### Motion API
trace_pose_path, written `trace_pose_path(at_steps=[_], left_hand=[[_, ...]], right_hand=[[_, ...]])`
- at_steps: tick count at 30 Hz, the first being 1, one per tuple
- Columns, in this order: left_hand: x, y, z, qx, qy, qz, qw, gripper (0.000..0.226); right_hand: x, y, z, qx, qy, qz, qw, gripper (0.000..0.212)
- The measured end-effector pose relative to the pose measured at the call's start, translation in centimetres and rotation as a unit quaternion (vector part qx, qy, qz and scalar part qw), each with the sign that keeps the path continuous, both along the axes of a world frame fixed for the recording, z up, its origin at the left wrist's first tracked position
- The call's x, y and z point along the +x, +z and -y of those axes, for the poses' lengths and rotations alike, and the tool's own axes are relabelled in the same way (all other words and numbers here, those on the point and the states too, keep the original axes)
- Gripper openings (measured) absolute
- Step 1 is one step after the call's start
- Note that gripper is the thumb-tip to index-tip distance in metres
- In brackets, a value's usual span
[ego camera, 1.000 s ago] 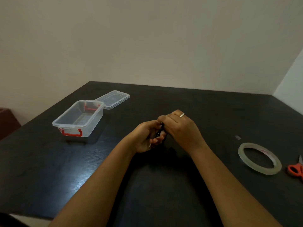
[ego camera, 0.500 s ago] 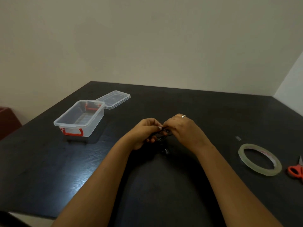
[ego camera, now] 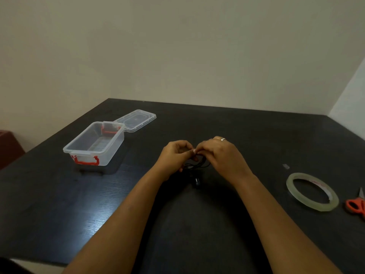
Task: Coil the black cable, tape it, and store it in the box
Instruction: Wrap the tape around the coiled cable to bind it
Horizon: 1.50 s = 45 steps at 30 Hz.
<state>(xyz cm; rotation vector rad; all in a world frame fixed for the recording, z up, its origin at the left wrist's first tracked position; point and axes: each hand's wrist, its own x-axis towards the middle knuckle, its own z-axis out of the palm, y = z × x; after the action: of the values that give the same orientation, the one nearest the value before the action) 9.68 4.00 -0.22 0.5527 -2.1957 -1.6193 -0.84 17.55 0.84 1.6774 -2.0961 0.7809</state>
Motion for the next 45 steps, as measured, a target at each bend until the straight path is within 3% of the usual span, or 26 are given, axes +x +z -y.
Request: trace_pose_path(at_steps=[4,9,18,26,35,39,45], left_hand=[[0.09,-0.12,-0.34,-0.037,-0.008,-0.006,0.999,0.008],[-0.09,-0.24,-0.9,-0.038,-0.011,-0.024,0.999,0.007],[-0.18,-0.26,-0.47,0.02,0.003,-0.039,0.999,0.01],[-0.47,-0.44,-0.57,0.022,0.018,-0.045,0.999,0.015],[-0.53,-0.62,-0.74,0.018,0.018,-0.05,0.998,0.017],[-0.51,-0.56,-0.63,0.037,0.021,-0.066,0.997,0.018],[-0.37,-0.34,-0.85,0.038,0.01,-0.052,0.998,0.019]], right_hand=[[-0.22,-0.13,0.12,-0.032,0.022,0.113,0.993,0.015],[-0.28,-0.12,0.17,-0.068,0.043,0.28,0.957,0.016],[-0.71,0.39,-0.57,-0.019,0.061,0.398,0.915,0.033],[-0.82,0.46,-0.55,-0.04,0.035,0.315,0.948,0.013],[-0.41,0.27,-0.25,-0.052,0.039,0.318,0.946,0.008],[-0.21,0.63,-0.75,-0.01,0.075,0.366,0.928,0.033],[-0.29,0.52,-0.43,-0.064,0.042,0.328,0.942,0.02]])
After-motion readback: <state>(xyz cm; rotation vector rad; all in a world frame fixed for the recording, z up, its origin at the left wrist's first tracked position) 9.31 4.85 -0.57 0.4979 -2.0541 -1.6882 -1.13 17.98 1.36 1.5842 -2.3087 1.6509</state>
